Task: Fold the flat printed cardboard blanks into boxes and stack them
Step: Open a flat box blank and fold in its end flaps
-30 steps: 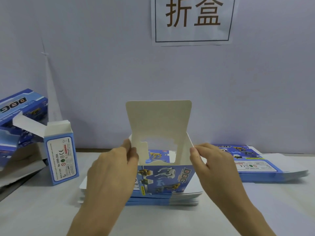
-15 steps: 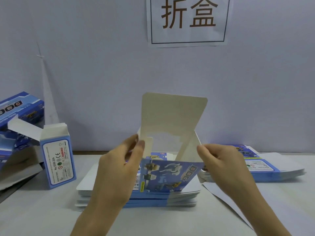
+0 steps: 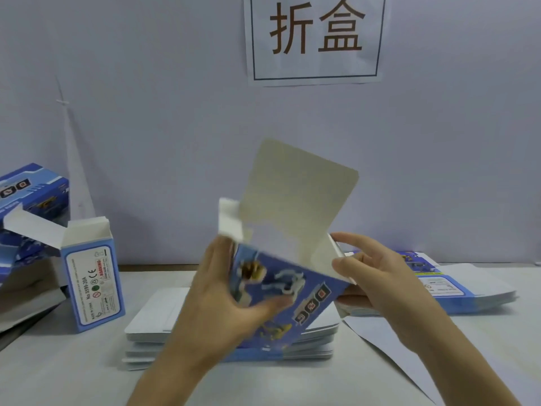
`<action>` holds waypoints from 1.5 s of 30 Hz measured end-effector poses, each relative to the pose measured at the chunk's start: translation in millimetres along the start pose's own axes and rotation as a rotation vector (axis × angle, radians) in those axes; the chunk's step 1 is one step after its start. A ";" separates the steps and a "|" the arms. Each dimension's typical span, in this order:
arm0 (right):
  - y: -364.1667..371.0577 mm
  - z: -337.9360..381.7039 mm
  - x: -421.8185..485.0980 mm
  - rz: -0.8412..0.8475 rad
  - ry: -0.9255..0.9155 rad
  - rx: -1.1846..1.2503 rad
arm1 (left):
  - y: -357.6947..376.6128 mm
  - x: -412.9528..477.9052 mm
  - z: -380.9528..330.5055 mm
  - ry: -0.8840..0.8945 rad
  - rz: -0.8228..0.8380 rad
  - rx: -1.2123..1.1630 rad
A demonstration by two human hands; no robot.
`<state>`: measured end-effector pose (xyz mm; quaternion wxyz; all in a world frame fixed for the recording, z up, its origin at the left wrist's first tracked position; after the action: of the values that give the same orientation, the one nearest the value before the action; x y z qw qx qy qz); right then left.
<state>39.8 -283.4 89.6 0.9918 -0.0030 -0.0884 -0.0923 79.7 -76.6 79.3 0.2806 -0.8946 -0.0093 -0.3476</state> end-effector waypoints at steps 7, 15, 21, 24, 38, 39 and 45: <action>-0.8 -4.0 4.2 -0.035 -0.031 -0.098 | 1.4 0.3 18.8 0.003 0.119 -0.191; -19.6 13.9 5.3 -0.151 -0.342 0.011 | -6.1 0.1 2.3 0.049 0.192 -0.279; -18.0 7.8 4.5 -0.261 -0.425 0.179 | 5.4 -0.6 3.8 0.077 0.113 -0.092; -11.1 6.1 5.5 -0.206 -0.393 0.220 | 17.9 -4.6 5.9 0.090 0.137 0.114; -11.3 -32.3 23.8 -0.223 -0.127 0.656 | 21.9 -6.4 20.9 0.170 0.151 0.044; -7.1 -46.4 27.1 -0.222 0.044 0.720 | 23.0 -7.0 19.7 0.171 0.156 0.048; 26.4 -79.8 13.2 0.115 0.719 0.623 | 23.4 -7.2 17.1 0.194 0.171 0.121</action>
<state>71.3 -261.6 13.7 0.9168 0.3216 0.2369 -0.0014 89.8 -86.4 52.9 0.3621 -0.8358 0.0735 -0.4062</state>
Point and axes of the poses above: each hand's wrist, its own x-axis towards the middle knuckle, its own y-axis out of the palm, z = x × y, the point moved 5 cm from there along x, towards the middle knuckle, and after that the axes turned 7 degrees about x, right-handed, at the moved point
